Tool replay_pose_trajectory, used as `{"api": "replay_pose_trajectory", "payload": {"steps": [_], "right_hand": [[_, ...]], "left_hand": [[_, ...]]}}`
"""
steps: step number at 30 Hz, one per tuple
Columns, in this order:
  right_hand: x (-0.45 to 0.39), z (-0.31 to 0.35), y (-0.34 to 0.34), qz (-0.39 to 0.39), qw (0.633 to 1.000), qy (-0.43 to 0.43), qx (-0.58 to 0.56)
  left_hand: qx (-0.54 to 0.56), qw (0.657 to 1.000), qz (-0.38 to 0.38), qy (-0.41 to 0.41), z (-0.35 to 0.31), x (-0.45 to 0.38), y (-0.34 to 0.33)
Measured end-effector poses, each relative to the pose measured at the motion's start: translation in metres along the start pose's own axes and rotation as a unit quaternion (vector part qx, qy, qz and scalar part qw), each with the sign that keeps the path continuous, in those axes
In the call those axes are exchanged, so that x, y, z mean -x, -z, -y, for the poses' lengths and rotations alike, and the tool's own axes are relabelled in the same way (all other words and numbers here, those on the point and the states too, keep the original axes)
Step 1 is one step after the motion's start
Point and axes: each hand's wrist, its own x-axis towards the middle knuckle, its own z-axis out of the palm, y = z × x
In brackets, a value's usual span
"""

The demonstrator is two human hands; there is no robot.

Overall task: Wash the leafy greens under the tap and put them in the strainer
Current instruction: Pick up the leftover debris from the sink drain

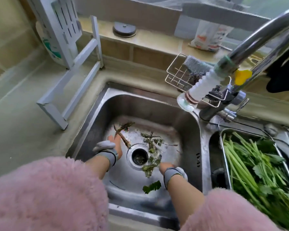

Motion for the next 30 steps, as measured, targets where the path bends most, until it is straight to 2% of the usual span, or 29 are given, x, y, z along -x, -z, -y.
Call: {"api": "replay_pose_trajectory", "payload": {"steps": [3, 5, 8, 11, 13, 15, 18, 20, 21, 26, 30], "right_hand": [[-0.010, 0.013, -0.012, 0.016, 0.998, 0.011, 0.059], [-0.017, 0.026, -0.022, 0.008, 0.999, 0.040, 0.033], [-0.030, 0.042, -0.035, -0.004, 0.994, 0.086, -0.061], [-0.041, 0.042, -0.033, -0.077, 0.973, 0.059, -0.211], [-0.052, 0.041, -0.023, -0.159, 0.974, 0.081, -0.138], [-0.064, 0.040, -0.013, -0.201, 0.970, 0.112, -0.077], [-0.082, 0.042, -0.001, -0.159, 0.980, 0.123, -0.015], [-0.093, 0.042, 0.003, -0.136, 0.982, 0.130, 0.020], [-0.094, 0.046, 0.003, -0.129, 0.982, 0.137, 0.034], [-0.086, 0.054, -0.013, -0.133, 0.970, 0.176, 0.098], [-0.059, 0.049, -0.025, -0.065, 0.977, 0.189, 0.078]], "left_hand": [[-0.043, 0.999, 0.009, -0.017, 0.006, -0.023, -0.019], [-0.035, 0.999, 0.000, -0.020, 0.006, -0.039, -0.027], [-0.072, 0.996, 0.025, -0.049, -0.003, -0.046, -0.022], [-0.115, 0.986, 0.083, -0.092, -0.013, -0.047, -0.029], [-0.125, 0.981, 0.107, -0.102, -0.012, -0.051, -0.037], [-0.117, 0.984, 0.089, -0.099, -0.009, -0.056, -0.033], [-0.046, 0.993, -0.033, -0.107, -0.014, -0.069, -0.026], [-0.017, 0.991, -0.068, -0.110, -0.018, -0.077, -0.019], [0.006, 0.992, -0.061, -0.106, -0.017, -0.080, -0.017], [-0.097, 0.992, 0.004, -0.084, -0.022, -0.102, -0.014], [-0.135, 0.979, 0.082, -0.130, -0.039, -0.071, -0.014]]}}
